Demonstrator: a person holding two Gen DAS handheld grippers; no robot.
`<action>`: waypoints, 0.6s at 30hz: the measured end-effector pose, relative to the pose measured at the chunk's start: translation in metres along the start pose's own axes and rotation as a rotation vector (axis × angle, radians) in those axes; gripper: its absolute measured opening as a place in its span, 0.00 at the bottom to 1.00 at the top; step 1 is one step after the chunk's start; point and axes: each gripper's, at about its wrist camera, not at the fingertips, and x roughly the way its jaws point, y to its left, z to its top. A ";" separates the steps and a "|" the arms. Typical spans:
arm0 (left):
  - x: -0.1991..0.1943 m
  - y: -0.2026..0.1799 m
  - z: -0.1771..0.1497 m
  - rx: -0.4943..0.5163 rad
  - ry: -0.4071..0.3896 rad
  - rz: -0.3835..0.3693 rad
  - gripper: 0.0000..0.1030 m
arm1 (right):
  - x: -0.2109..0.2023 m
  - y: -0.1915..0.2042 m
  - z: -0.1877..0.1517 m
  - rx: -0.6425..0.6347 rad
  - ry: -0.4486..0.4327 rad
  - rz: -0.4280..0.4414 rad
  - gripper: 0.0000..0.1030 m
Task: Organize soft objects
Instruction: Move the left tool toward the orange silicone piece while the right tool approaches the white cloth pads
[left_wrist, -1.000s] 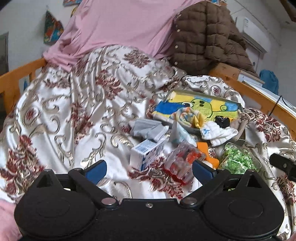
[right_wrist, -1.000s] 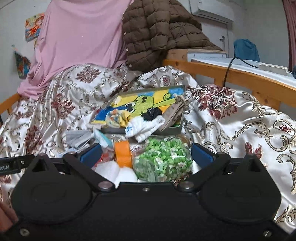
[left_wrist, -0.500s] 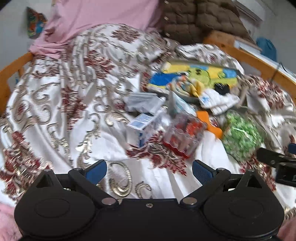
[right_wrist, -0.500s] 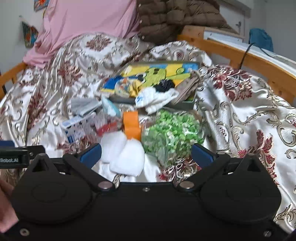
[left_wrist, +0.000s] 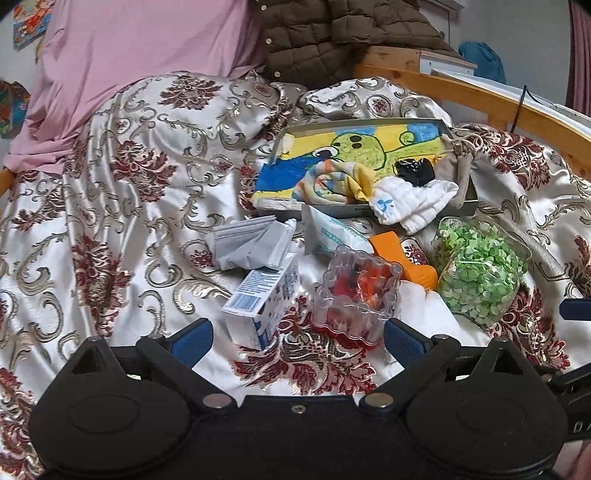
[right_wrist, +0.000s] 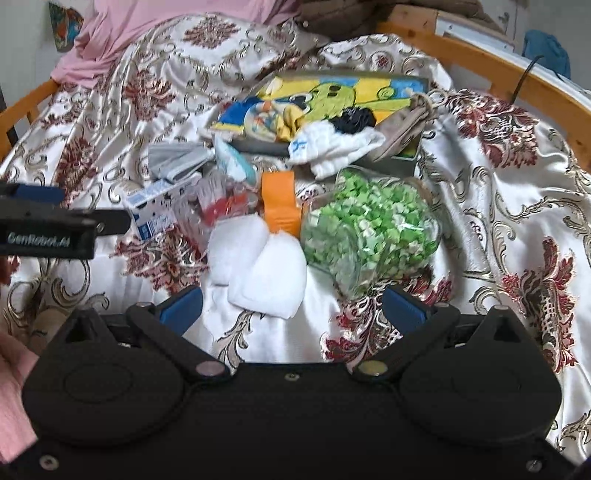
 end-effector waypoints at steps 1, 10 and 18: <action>0.002 0.000 0.000 0.003 0.004 -0.006 0.96 | 0.003 0.002 0.001 -0.005 0.007 0.000 0.99; 0.008 -0.014 0.005 0.091 -0.045 -0.038 0.96 | 0.027 0.015 0.002 -0.026 0.063 0.001 0.99; 0.030 -0.021 0.019 0.204 -0.117 -0.092 0.96 | 0.044 0.005 0.006 0.029 0.109 0.047 0.99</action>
